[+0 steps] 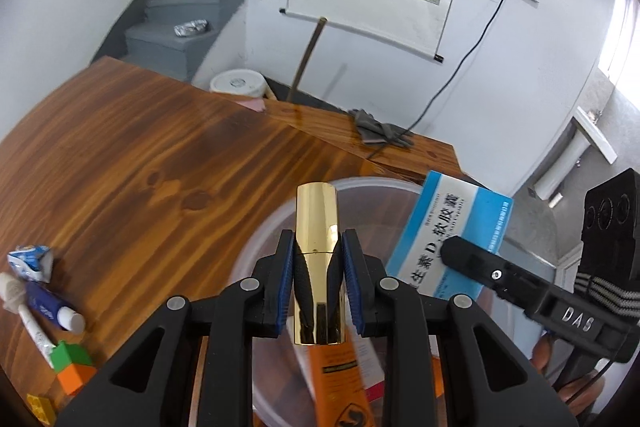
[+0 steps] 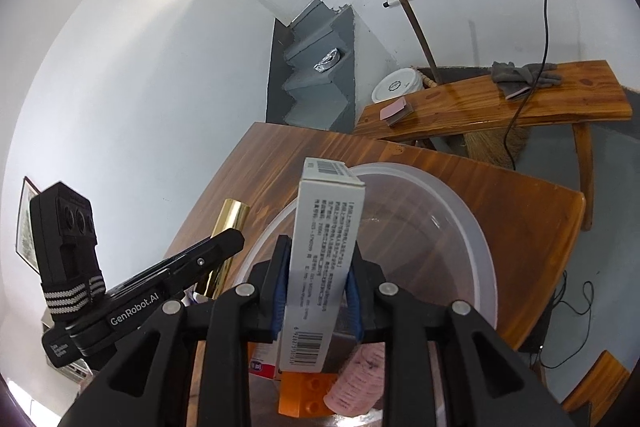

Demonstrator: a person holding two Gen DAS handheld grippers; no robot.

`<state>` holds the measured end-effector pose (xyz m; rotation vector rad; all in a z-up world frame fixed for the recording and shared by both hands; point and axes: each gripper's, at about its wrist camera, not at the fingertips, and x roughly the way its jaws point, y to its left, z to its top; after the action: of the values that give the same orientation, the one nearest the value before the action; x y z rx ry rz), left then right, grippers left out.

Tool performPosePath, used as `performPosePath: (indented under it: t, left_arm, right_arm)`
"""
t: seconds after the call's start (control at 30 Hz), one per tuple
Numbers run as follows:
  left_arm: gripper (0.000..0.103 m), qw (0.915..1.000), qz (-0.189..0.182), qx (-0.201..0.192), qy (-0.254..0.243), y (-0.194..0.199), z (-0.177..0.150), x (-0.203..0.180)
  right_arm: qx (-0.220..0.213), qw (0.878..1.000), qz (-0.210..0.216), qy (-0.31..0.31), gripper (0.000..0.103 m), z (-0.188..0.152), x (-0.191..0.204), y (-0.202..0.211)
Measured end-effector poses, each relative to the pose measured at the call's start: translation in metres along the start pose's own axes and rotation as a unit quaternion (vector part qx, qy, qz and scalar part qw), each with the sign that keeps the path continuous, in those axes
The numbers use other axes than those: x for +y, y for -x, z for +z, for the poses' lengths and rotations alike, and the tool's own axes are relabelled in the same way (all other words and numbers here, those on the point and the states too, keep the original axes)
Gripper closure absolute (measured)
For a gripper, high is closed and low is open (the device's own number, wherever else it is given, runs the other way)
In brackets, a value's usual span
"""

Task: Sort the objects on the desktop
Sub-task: 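Open both tools to drop the lipstick and medicine box into the bowl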

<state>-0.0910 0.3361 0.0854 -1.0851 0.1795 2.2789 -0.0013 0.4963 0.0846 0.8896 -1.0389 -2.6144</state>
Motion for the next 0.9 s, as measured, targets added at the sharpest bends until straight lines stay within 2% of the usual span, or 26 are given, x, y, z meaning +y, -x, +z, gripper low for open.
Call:
performPosePath:
  t: [0.07,0.13,0.23,0.37,0.6,0.67,0.73,0.77,0.8,0.87,0.9]
  left_arm:
    - [0.060,1.0000,-0.008,-0.005,-0.002,0.001,0.001,-0.002]
    - [0.042,0.9997,-0.004,-0.022,-0.009,0.008,0.000,-0.005]
    - [0.040,0.9992,0.006,-0.037,-0.011,0.017,-0.001,-0.004]
    - [0.040,0.9991,0.012,-0.040,0.001,0.025,-0.005,0.007]
    - [0.040,0.9975,0.030,-0.033,0.055,0.036,-0.023,0.040]
    - [0.040,0.9968,0.037,-0.033,0.063,0.039,-0.029,0.048]
    - [0.040,0.9960,0.049,-0.036,0.066,0.043,-0.034,0.053]
    - [0.040,0.9955,0.055,-0.037,0.067,0.047,-0.038,0.057]
    - [0.040,0.9951,0.059,-0.038,0.069,0.048,-0.040,0.060]
    - [0.040,0.9941,0.066,-0.039,0.077,0.052,-0.047,0.068]
    - [0.040,0.9939,0.066,-0.037,0.080,0.053,-0.049,0.071]
  right_arm:
    - [-0.002,1.000,-0.010,0.011,0.073,0.000,0.003,-0.001]
    - [-0.003,0.999,-0.022,0.023,0.072,-0.002,0.007,0.000]
    - [-0.005,0.999,-0.031,0.031,0.072,-0.005,0.010,0.002]
    - [0.000,1.000,-0.017,0.011,0.071,-0.004,0.007,0.005]
    - [0.024,0.999,-0.021,0.018,0.071,-0.009,0.016,-0.006]
    - [0.023,0.999,-0.033,0.016,0.071,-0.009,0.017,-0.004]
    - [0.002,0.998,-0.058,0.013,0.068,-0.009,0.018,0.005]
    - [-0.013,0.997,-0.073,0.011,0.062,-0.010,0.019,0.011]
    - [-0.033,0.995,-0.095,0.010,0.050,-0.010,0.022,0.019]
    - [-0.071,0.989,-0.126,0.016,0.043,-0.012,0.026,0.032]
    - [-0.087,0.985,-0.145,0.024,0.034,-0.013,0.029,0.037]
